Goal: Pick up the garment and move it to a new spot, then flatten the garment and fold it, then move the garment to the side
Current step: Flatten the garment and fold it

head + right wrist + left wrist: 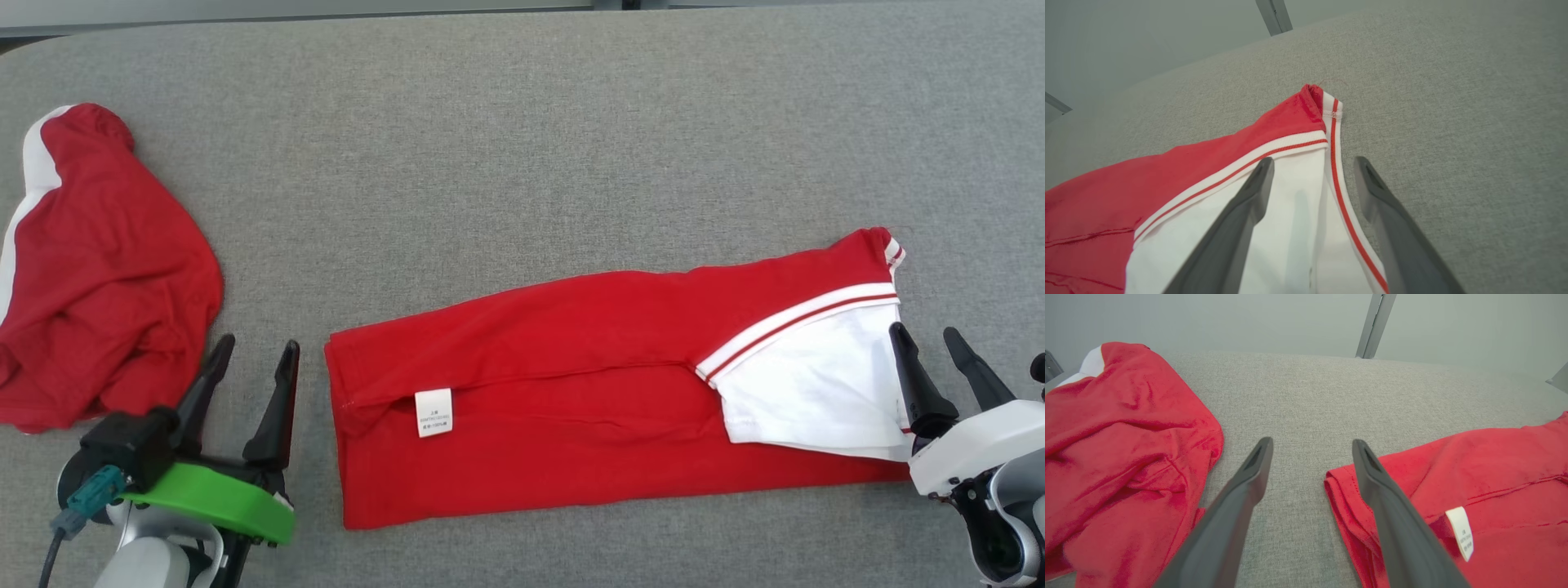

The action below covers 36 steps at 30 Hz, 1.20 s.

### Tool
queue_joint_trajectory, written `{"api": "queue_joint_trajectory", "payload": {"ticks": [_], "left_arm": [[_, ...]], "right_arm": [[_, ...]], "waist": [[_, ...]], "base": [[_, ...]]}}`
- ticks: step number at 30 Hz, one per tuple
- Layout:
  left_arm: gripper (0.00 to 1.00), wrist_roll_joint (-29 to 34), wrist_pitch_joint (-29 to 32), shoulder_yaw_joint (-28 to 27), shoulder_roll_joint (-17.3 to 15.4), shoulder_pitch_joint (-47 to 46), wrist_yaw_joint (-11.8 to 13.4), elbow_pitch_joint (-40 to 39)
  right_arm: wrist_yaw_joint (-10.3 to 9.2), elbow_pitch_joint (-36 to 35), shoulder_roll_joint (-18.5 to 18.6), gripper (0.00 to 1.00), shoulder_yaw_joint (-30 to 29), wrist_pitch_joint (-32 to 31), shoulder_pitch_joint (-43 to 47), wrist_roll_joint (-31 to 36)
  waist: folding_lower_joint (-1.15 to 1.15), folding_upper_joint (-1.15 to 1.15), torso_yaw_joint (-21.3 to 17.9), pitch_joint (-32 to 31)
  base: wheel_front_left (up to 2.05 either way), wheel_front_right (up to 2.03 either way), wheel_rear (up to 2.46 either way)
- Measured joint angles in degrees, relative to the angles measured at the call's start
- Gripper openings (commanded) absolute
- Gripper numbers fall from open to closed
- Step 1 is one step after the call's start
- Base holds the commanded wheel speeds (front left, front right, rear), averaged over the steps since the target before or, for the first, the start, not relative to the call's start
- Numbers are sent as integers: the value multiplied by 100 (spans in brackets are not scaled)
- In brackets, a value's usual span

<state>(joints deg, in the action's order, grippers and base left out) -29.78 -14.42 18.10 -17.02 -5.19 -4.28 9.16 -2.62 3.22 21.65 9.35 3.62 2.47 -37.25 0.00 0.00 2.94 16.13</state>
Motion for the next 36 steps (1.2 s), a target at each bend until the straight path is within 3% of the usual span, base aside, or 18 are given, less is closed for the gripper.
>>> {"api": "queue_joint_trajectory", "payload": {"ticks": [6,13,15,16,17,18,19,20,23,28,31,36], "left_arm": [[100,220,-1,-454,510,-70,83,-665],[100,378,-1,-680,768,-73,74,-1037],[100,386,-1,-790,833,-70,68,-1129],[100,387,-1,-868,875,-70,68,-1171],[100,389,-2,-925,899,-69,68,-1195],[100,401,-1,-983,925,-65,67,-1221],[100,432,-1,-1055,948,-59,67,-1277],[100,463,-3,-1104,954,-59,59,-1329],[100,538,-10,-1226,1050,-47,19,-1369],[100,545,-11,-1473,1096,64,-41,-1533],[100,579,-11,-1454,1125,72,-103,-1560],[100,595,-26,-1600,1154,138,-134,-1653]], "right_arm": [[-59,492,65,100,-52,-267,-157,-70],[-85,1029,152,100,108,-780,-442,-119],[-9,1125,188,100,142,-987,-503,-281],[48,1180,216,95,169,-1092,-547,-354],[125,1220,252,46,179,-1212,-571,-469],[189,1255,264,34,163,-1328,-606,-622],[220,1293,271,9,138,-1433,-646,-766],[271,1341,275,0,107,-1551,-683,-907],[493,1428,192,0,26,-1890,-762,-1355],[588,1510,202,0,-341,-2310,-817,-1906],[545,1584,456,0,-686,-2449,-794,-2076],[245,1680,1071,0,-1469,-2604,-692,-2403]], "waist": [[0,0,121,11],[0,0,348,76],[0,0,409,93],[0,0,436,98],[0,0,460,98],[0,0,478,91],[0,0,488,80],[0,0,494,70],[0,0,495,23],[1,0,405,-62],[1,0,351,-88],[0,0,275,-97]], "base": [[0,0,0],[0,0,0],[0,0,0],[0,0,0],[0,0,0],[0,0,0],[0,0,0],[0,0,0],[0,0,0],[0,0,0],[0,0,0],[0,0,0]]}}
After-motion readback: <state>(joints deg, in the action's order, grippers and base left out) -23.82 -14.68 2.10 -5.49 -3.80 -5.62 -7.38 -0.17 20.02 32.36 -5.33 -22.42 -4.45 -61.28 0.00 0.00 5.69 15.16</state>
